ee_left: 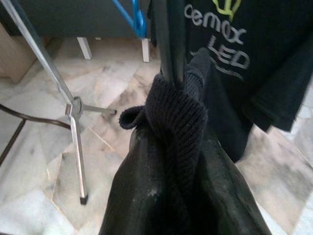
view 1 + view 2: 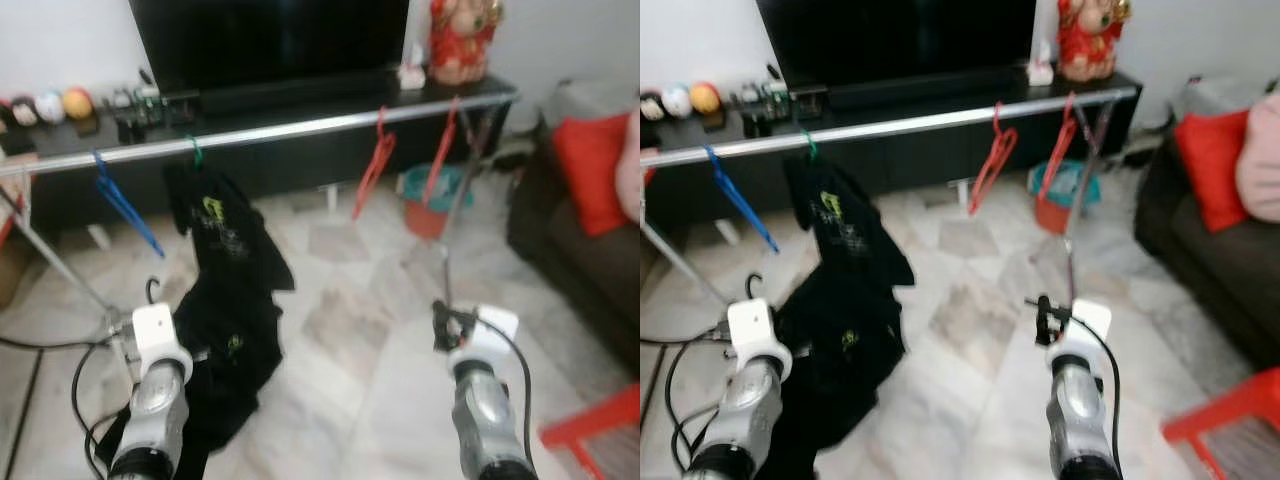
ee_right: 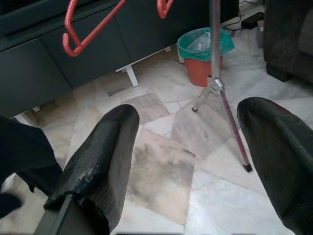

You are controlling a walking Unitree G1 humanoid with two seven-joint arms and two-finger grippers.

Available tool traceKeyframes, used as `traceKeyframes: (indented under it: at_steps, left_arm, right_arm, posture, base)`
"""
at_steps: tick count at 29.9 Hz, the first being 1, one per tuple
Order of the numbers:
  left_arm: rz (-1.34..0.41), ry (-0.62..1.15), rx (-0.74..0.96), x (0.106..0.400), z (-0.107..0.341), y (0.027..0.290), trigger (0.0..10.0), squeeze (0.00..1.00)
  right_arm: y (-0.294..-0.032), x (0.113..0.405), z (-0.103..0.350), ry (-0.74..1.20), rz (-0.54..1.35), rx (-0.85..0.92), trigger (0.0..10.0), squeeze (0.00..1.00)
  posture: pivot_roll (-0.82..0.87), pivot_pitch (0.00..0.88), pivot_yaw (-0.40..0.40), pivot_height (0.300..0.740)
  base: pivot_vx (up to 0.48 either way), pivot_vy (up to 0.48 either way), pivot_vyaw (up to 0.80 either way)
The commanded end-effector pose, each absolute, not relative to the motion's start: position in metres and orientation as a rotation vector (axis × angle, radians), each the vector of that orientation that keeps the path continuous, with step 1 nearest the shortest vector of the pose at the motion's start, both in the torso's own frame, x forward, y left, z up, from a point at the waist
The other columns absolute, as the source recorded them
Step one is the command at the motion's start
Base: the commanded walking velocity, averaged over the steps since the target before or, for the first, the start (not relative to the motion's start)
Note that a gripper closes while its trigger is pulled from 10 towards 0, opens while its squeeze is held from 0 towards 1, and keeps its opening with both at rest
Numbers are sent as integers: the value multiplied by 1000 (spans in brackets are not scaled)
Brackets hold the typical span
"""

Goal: Hang hanger

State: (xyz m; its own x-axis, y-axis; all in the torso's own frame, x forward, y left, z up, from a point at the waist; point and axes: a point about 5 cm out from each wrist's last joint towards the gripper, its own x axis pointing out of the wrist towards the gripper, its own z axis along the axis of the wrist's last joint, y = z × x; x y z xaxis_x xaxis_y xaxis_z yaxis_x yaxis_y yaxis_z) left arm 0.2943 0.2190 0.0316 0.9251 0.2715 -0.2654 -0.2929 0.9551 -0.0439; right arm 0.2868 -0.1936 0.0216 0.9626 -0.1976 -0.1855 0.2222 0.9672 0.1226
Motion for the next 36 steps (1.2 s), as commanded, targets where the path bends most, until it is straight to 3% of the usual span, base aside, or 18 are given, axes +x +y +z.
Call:
traceKeyframes:
  at_steps: [1,11,18,27,36]
  left_arm:
    - [285,249,-69,298,35,215,10000,0]
    - [298,264,-63,299,33,214,10000,0]
    - [257,255,-55,300,34,205,10000,0]
    - [261,256,-35,300,33,204,10000,0]
    - [259,256,-23,300,34,203,10000,0]
  right_arm:
    - [-199,287,23,173,-224,133,10000,0]
    - [-199,288,23,175,-215,126,10000,0]
    - [-199,288,22,182,-205,117,10000,0]
    - [-197,289,24,178,-184,96,10000,0]
    - [-196,289,23,182,-180,96,10000,0]
  posture:
    - [-132,0,64,740]
    - [-141,0,61,740]
    - [-143,0,53,740]
    - [-146,0,47,740]
    - [-146,0,47,740]
  base:
    - [439,0,0]
    - [333,0,0]
    - [0,0,0]
    - [0,-367,456]
    - [0,-398,0]
